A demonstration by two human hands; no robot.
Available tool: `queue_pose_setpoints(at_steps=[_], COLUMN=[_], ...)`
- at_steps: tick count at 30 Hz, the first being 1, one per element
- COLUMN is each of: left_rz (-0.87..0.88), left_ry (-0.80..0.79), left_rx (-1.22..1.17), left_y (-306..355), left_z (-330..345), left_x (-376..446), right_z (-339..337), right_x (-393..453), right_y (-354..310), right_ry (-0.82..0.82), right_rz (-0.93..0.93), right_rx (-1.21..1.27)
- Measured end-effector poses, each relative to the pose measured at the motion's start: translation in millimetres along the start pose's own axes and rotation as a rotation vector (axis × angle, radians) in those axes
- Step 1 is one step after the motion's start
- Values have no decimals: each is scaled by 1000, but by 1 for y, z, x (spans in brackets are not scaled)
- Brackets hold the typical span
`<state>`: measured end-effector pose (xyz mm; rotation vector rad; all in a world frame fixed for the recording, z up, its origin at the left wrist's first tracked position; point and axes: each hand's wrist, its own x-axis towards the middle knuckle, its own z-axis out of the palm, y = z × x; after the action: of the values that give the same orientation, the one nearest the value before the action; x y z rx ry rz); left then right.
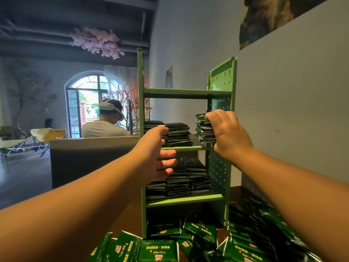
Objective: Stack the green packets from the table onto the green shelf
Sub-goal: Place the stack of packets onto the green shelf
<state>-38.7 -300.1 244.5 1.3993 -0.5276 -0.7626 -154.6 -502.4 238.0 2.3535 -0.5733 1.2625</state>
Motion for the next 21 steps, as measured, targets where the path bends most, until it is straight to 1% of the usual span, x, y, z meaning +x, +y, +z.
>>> queue_pose_setpoints(at_steps=[6,10,14,18,21], left_rz=[-8,-1,23,21,47], left_ry=[34,46,35,30,60], left_rx=[-5,-16,-95,-87,-85], left_y=[-6,-10,-13,-19,-23], left_z=[-27,-35,-39,-42,-42], left_x=[13,21,27,32,34], right_z=[31,50,58,57,49], right_x=[26,39,50,59,64], right_y=[9,8,7,10,16], right_ry=[-165,-209,-306,-426,-517], right_rz=[27,70,159,218,245], right_rx=[-3,-20,-18,13,90])
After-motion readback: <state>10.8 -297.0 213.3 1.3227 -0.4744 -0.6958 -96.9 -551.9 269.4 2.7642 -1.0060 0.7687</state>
